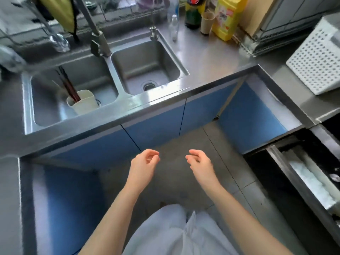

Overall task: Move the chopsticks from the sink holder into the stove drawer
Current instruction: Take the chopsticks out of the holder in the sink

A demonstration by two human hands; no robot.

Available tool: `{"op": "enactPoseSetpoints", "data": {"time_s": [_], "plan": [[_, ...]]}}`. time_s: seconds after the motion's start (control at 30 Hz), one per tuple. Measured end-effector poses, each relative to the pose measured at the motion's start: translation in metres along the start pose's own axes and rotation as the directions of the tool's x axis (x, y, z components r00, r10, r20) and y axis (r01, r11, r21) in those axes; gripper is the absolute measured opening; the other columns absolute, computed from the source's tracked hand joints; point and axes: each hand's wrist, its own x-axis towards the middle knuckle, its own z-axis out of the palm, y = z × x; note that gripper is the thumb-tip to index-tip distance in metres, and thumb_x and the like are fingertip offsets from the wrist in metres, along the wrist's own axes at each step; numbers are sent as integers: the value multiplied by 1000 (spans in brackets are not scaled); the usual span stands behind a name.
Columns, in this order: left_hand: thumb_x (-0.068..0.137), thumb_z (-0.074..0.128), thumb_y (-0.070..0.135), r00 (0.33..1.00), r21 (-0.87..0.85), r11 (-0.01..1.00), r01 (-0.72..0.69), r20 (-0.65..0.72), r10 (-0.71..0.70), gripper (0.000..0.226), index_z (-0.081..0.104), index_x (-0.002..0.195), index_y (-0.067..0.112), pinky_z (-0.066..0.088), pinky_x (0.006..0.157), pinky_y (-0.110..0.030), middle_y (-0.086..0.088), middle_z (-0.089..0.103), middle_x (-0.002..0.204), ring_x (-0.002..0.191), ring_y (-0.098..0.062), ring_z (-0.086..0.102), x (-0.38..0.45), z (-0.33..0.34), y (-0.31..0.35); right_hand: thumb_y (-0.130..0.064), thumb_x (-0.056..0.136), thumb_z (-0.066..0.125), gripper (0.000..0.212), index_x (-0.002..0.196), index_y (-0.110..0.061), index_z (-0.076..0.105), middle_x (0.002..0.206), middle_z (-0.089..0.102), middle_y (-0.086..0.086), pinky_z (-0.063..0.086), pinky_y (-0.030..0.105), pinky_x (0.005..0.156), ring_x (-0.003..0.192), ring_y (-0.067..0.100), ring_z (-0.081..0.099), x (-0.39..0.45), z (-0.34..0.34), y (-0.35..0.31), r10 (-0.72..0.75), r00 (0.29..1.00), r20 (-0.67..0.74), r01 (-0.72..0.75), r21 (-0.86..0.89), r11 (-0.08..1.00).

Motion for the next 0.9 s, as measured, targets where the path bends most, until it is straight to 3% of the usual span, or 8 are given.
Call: {"op": "enactPoseSetpoints", "data": {"time_s": [0.27, 0.5, 0.63, 0.77, 0.9], "plan": [[96, 58, 22, 973, -138, 979, 151, -153, -172, 13, 65, 107, 26, 52, 90, -29, 4, 72, 102, 100, -12, 66, 31, -99, -55, -24, 94, 55, 29, 122, -20, 56, 113, 64, -1, 51, 33, 94, 106, 13, 61, 36, 104, -71, -109, 966, 233, 145, -145, 979], [92, 64, 22, 938, -213, 959, 186, -251, -238, 14, 68, 103, 29, 54, 86, -30, 8, 73, 98, 92, -7, 68, 79, -157, -70, -26, 95, 54, 32, 126, -20, 54, 119, 62, -1, 50, 33, 96, 108, 15, 59, 84, 171, -128, -153, 918, 366, 248, -229, 941], [92, 65, 19, 912, -296, 936, 189, -302, -279, 17, 68, 108, 23, 55, 89, -32, 2, 72, 99, 92, -10, 69, 133, -199, -64, -27, 94, 53, 31, 124, -21, 53, 117, 60, -3, 48, 25, 86, 106, 14, 57, 127, 212, -181, -185, 877, 444, 309, -226, 924], [92, 65, 15, 872, -366, 902, 227, -335, -356, 16, 68, 107, 19, 54, 91, -33, -2, 71, 102, 99, -19, 68, 183, -237, -60, -30, 93, 54, 31, 123, -23, 51, 109, 58, -7, 42, 10, 63, 101, 13, 58, 166, 254, -233, -147, 832, 534, 347, -295, 890], [92, 63, 13, 872, -349, 911, 222, -348, -346, 21, 68, 113, 13, 51, 93, -33, -5, 70, 110, 104, -19, 64, 216, -254, -65, -25, 92, 57, 36, 126, -17, 50, 114, 61, -1, 45, 13, 64, 101, 15, 59, 193, 283, -257, -155, 796, 585, 387, -295, 874]]}}
